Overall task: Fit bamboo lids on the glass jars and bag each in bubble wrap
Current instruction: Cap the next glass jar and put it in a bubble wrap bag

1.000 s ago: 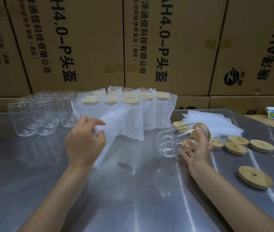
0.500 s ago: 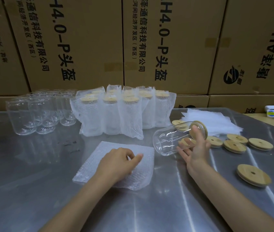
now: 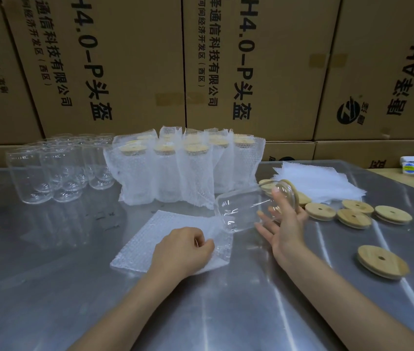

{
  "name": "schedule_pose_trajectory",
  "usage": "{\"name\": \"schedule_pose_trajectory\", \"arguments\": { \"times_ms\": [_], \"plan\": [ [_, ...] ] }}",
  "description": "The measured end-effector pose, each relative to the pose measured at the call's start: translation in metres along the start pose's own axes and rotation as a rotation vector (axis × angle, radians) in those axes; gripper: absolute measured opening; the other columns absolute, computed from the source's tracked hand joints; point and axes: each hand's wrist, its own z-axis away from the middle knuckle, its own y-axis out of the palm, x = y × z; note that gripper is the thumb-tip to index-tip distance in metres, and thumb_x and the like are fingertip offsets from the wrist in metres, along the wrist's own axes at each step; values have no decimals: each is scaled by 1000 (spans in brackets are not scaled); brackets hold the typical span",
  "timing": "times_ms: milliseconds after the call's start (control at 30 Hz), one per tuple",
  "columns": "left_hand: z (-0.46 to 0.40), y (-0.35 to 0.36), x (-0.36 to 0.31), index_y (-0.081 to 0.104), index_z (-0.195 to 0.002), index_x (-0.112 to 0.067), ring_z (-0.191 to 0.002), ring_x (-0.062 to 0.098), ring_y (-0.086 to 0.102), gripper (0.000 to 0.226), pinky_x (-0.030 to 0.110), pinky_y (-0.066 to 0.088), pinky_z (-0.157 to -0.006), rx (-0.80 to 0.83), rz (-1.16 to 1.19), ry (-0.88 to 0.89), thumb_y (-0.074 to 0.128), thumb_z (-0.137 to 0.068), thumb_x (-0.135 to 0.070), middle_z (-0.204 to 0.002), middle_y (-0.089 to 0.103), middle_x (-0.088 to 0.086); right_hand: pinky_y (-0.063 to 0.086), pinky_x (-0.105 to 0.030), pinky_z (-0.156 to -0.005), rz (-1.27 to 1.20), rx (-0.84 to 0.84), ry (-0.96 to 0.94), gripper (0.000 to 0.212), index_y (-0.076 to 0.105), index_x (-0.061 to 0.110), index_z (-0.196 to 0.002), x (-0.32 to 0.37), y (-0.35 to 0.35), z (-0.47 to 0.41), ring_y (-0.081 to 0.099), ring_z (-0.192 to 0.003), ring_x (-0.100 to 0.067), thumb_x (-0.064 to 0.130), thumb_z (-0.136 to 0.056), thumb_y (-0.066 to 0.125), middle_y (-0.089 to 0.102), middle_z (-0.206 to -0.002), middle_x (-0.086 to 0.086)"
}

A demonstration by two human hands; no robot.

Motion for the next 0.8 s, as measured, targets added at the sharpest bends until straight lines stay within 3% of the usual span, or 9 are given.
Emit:
{"name": "schedule_pose_trajectory", "arguments": {
  "times_ms": [167,333,400,500,567,733,800],
  "plan": [
    [-3,-1,2,34,-58,-13,-61,23,43,41,29,31,-55,-24,127,-41,47,-90,-35,-58,46,0,56,-33,-59,6,68,36,79,31,25,-135,-2,4,7,69,-92,-22,42,-74,78,59,-108,-4],
    [-5,-5,4,45,-65,-7,-65,28,47,36,34,37,-59,-163,326,-48,44,-92,-31,-62,52,6,57,-31,-57,52,217,51,72,36,32,-132,-7,5,14,70,-90,-18,37,-74,78,61,-106,6],
    [-4,-7,4,45,-65,-8,-61,21,44,38,34,35,-57,-269,365,6,45,-93,-34,-59,47,0,58,-33,-62,42,250,59,67,43,29,-126,-7,5,15,70,-88,-16,35,-70,80,61,-99,9],
    [0,-11,-2,41,-59,-19,-61,12,44,40,28,35,-56,-391,355,154,46,-93,-39,-61,47,-6,59,-37,-69,50,274,64,70,51,27,-112,-6,6,17,70,-91,-17,40,-50,82,61,-96,8],
    [3,-10,-9,46,-62,-24,-68,10,47,34,25,38,-59,-430,314,265,46,-92,-42,-68,49,-8,58,-38,-75,81,291,56,78,53,27,-116,-7,8,21,70,-96,-20,41,-45,82,63,-100,7],
    [10,-9,-19,64,-78,-16,-76,14,48,17,25,42,-63,-586,117,497,62,-90,-29,-83,56,-5,55,-30,-59,147,354,79,89,49,19,-127,-9,12,29,73,-83,-17,39,-48,84,67,-99,2],
    [11,-11,-20,65,-84,-16,-79,14,50,18,23,42,-65,-587,111,527,58,-91,-31,-87,57,-4,54,-30,-62,199,388,101,89,51,16,-128,-9,12,31,73,-82,-18,41,-49,84,68,-102,-2]
  ]
}}
